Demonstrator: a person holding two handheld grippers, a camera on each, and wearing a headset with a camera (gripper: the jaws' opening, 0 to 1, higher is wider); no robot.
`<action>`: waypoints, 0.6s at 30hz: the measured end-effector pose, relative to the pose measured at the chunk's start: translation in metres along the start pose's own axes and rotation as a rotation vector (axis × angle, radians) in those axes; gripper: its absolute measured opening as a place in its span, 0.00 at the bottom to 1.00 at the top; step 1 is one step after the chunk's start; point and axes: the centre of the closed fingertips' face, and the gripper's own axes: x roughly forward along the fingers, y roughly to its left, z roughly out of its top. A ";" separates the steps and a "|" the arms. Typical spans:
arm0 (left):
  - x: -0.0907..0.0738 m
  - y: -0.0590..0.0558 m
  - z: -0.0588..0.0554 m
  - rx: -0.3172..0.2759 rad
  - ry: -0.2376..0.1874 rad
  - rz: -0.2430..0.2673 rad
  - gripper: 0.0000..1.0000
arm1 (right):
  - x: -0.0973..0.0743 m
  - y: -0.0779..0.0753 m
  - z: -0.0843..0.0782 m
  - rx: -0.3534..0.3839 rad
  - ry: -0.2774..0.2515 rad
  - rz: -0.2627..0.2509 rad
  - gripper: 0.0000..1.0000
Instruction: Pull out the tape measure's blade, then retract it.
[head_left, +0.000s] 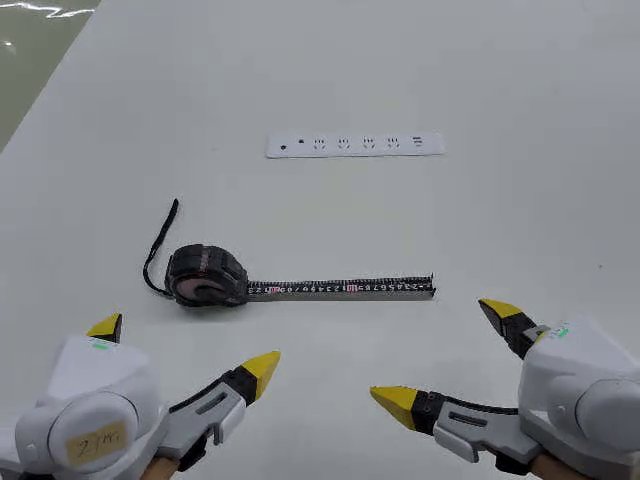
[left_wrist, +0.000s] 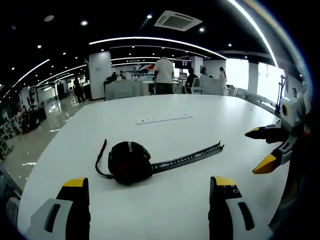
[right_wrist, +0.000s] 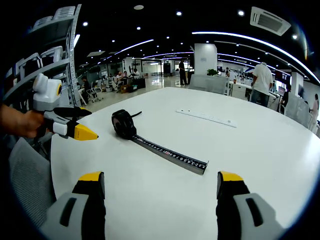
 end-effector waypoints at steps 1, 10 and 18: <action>0.001 0.000 0.000 -0.002 0.000 0.003 0.97 | 0.001 -0.001 -0.001 -0.004 0.003 0.008 0.95; 0.011 0.006 0.000 -0.022 -0.007 0.046 0.97 | 0.013 -0.012 -0.003 -0.046 -0.006 0.077 0.92; 0.023 0.010 0.000 -0.034 -0.006 0.070 0.96 | 0.022 -0.019 -0.005 -0.097 -0.016 0.164 0.89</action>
